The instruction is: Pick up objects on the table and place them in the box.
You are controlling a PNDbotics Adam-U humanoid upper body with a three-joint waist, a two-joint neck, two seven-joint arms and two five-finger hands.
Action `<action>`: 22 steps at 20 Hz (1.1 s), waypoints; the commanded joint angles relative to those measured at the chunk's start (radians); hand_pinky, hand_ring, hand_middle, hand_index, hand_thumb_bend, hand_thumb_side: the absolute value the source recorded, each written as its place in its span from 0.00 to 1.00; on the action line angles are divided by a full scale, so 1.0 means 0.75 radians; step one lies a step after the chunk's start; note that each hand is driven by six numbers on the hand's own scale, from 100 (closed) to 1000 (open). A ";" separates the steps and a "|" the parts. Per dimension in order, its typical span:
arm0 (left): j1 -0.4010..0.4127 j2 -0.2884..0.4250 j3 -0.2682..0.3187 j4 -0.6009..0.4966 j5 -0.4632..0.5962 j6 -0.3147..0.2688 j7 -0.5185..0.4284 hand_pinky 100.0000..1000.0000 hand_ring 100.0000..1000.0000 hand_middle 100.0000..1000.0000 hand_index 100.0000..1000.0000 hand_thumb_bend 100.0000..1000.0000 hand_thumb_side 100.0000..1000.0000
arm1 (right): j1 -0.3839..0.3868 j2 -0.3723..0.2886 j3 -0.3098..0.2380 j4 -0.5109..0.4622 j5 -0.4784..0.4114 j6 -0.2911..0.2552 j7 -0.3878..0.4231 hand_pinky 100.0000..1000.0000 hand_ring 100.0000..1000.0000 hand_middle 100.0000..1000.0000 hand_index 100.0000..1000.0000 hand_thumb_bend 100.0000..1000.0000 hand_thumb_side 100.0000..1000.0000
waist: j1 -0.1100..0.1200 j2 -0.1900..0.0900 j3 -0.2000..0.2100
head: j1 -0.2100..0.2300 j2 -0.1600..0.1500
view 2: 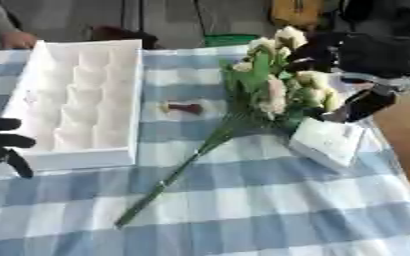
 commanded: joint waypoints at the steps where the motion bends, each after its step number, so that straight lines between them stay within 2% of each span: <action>1: -0.007 0.029 0.008 -0.028 -0.003 -0.001 -0.002 0.47 0.77 0.86 0.76 0.23 0.46 | -0.023 -0.030 -0.015 -0.016 -0.001 -0.024 0.025 0.98 0.92 0.91 0.95 0.30 0.47 | -0.002 -0.031 -0.001 | -0.003 -0.001; 7: -0.005 0.027 0.011 -0.028 0.000 0.013 0.027 0.47 0.78 0.86 0.78 0.21 0.49 | -0.021 -0.030 -0.015 -0.015 -0.001 -0.023 0.027 0.98 0.92 0.91 0.95 0.29 0.47 | -0.001 -0.031 -0.003 | -0.005 0.000; 14: -0.005 0.029 0.015 -0.028 -0.007 0.012 0.048 0.47 0.79 0.87 0.79 0.23 0.46 | -0.034 -0.028 -0.015 -0.018 0.007 -0.021 0.016 0.98 0.93 0.91 0.95 0.30 0.48 | -0.001 -0.028 -0.002 | -0.011 0.000; 15: -0.005 0.030 0.016 -0.028 -0.012 0.012 0.052 0.48 0.79 0.87 0.78 0.20 0.42 | -0.040 -0.027 -0.012 -0.019 0.013 -0.022 0.012 0.99 0.93 0.92 0.95 0.33 0.51 | -0.001 -0.028 0.000 | -0.014 0.000; 16: -0.005 0.030 0.017 -0.028 -0.017 0.011 0.057 0.48 0.79 0.87 0.78 0.20 0.42 | -0.044 -0.026 -0.009 -0.020 0.021 -0.021 0.006 0.99 0.93 0.92 0.95 0.33 0.51 | -0.002 -0.027 0.000 | -0.015 0.000; 17: -0.007 0.031 0.016 -0.028 -0.023 0.010 0.061 0.50 0.80 0.87 0.78 0.23 0.36 | -0.055 -0.024 -0.006 -0.023 0.035 -0.020 -0.002 1.00 0.93 0.93 0.96 0.40 0.52 | -0.002 -0.026 0.003 | -0.019 0.001; 20: -0.011 0.031 0.013 -0.028 -0.036 0.004 0.067 0.50 0.81 0.88 0.79 0.24 0.36 | -0.077 -0.017 0.005 -0.022 0.089 -0.016 -0.038 1.00 0.93 0.93 0.96 0.40 0.53 | -0.003 -0.024 0.008 | -0.026 0.002; 21: -0.012 0.030 0.009 -0.028 -0.038 0.001 0.066 0.51 0.82 0.88 0.79 0.25 0.37 | -0.097 -0.012 0.008 -0.024 0.119 -0.013 -0.056 1.00 0.94 0.94 0.98 0.39 0.58 | -0.004 -0.021 0.017 | -0.032 0.000; 22: -0.013 0.029 0.006 -0.028 -0.039 -0.001 0.065 0.51 0.82 0.88 0.79 0.25 0.37 | -0.113 -0.006 0.013 -0.021 0.157 -0.009 -0.081 1.00 0.94 0.94 0.98 0.39 0.58 | -0.004 -0.019 0.023 | -0.036 -0.002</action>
